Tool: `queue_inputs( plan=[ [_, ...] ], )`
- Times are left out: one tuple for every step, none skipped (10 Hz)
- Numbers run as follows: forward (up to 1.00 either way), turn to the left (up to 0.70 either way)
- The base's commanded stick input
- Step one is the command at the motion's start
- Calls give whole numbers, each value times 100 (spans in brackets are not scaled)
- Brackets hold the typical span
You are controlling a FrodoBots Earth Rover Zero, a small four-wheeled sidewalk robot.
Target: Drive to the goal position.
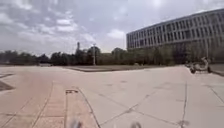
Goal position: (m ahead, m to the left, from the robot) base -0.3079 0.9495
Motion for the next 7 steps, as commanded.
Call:
queue_inputs(
  plan=[
    [70,-9],
    [70,-9],
    [70,-9],
    [70,-9],
    [70,-9],
    [70,-9],
    [70,-9]
  ],
)
